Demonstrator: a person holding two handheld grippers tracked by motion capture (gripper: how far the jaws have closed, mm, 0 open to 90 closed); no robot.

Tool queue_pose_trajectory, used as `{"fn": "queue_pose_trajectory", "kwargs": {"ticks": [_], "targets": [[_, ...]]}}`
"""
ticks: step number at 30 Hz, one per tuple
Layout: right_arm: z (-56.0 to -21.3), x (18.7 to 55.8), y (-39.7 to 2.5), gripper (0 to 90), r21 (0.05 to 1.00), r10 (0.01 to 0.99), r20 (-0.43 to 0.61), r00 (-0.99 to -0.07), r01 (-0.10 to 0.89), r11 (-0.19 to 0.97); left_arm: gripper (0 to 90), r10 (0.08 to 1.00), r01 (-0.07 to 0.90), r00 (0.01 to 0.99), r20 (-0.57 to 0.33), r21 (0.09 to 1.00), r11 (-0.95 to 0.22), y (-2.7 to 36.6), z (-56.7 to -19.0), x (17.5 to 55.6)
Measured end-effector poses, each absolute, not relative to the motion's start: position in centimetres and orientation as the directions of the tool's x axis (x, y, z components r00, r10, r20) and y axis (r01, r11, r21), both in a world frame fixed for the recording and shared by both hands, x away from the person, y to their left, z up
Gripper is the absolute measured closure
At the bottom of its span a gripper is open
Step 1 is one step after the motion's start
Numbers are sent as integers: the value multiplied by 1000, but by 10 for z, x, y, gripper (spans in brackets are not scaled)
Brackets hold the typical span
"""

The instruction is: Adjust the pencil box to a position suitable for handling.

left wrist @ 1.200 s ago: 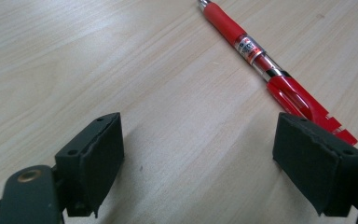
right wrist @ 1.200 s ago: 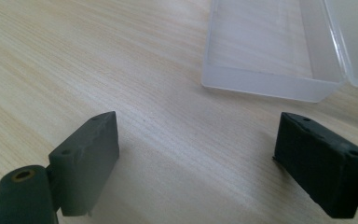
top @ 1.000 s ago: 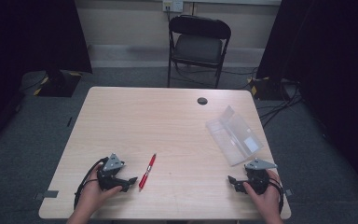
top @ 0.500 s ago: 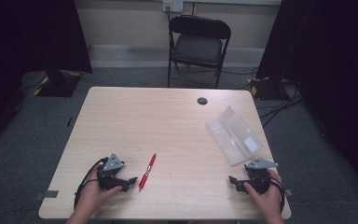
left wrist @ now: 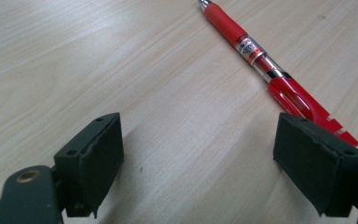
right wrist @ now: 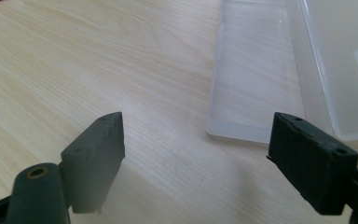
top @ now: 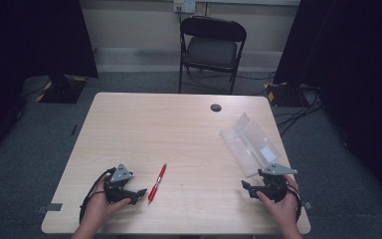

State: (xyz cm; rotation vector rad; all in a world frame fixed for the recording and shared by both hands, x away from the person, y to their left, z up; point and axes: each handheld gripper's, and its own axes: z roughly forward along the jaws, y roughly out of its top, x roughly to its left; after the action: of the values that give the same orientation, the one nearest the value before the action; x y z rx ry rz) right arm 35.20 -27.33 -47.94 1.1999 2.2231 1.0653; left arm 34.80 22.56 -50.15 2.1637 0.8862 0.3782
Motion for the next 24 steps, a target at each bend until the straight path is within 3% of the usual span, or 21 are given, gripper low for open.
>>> {"fn": "queue_pose_trajectory", "kwargs": {"ticks": [24], "targets": [[-476, 372, -271, 215, 773, 844, 12, -536, 541, 333, 157, 698, 475, 716, -11, 740, -476, 226, -502, 348]]}}
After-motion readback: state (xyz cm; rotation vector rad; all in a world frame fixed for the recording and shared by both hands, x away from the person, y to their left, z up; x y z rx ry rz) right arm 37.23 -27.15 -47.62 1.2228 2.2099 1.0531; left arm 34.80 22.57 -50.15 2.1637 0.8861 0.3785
